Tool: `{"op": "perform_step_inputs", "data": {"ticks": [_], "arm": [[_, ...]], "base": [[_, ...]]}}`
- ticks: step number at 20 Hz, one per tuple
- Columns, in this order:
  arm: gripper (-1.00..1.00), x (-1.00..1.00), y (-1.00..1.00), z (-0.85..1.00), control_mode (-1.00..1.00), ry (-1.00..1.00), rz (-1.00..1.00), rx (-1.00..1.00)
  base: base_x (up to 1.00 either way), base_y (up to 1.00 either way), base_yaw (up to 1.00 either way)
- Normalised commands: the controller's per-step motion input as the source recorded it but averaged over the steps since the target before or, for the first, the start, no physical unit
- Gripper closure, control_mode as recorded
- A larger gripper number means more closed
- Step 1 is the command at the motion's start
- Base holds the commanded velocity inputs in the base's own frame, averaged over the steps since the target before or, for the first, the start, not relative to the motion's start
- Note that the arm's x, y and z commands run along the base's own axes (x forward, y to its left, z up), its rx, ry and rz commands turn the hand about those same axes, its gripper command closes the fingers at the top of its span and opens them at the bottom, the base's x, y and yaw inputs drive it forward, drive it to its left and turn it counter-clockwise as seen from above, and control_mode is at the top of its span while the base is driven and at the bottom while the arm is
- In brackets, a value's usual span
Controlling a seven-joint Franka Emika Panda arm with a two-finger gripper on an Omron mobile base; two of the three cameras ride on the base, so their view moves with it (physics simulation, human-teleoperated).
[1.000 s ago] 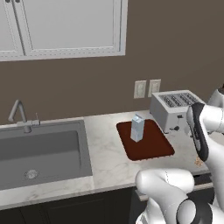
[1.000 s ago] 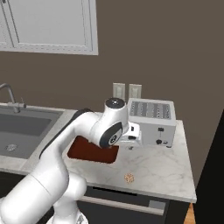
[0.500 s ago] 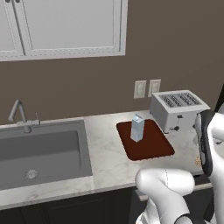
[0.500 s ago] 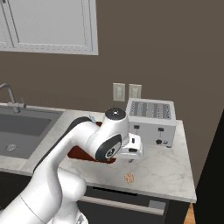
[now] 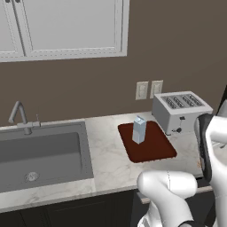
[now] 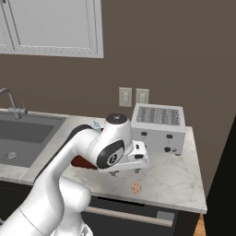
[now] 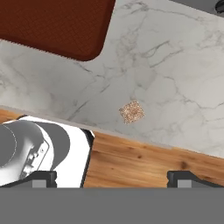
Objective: Take out the milk from the fridge and place it on the tray on the counter. Then take the sugar cube near the tray and place it in the tray.
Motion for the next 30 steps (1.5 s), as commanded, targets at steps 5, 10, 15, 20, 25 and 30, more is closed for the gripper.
{"op": "perform_step_inputs", "data": {"ticks": [5,10,15,20,25,30], "arm": [[-1.00,0.00,-0.13,-0.03,-1.00,0.07,0.24,0.05],[-1.00,0.04,-0.03,-0.09,-1.00,0.10,0.21,0.05],[-1.00,0.28,0.00,-0.21,-1.00,0.11,0.13,0.03],[-1.00,0.08,-0.11,-0.25,-1.00,0.01,0.04,0.00],[-1.00,0.05,-0.30,-0.21,-1.00,0.00,0.00,0.00],[-1.00,0.26,-0.08,-0.34,-1.00,0.00,0.00,0.02]], "base": [[0.00,0.00,0.00],[0.00,0.00,0.00],[0.00,0.00,0.00],[0.00,0.00,0.00],[0.00,0.00,0.00],[0.00,0.00,0.00]]}}
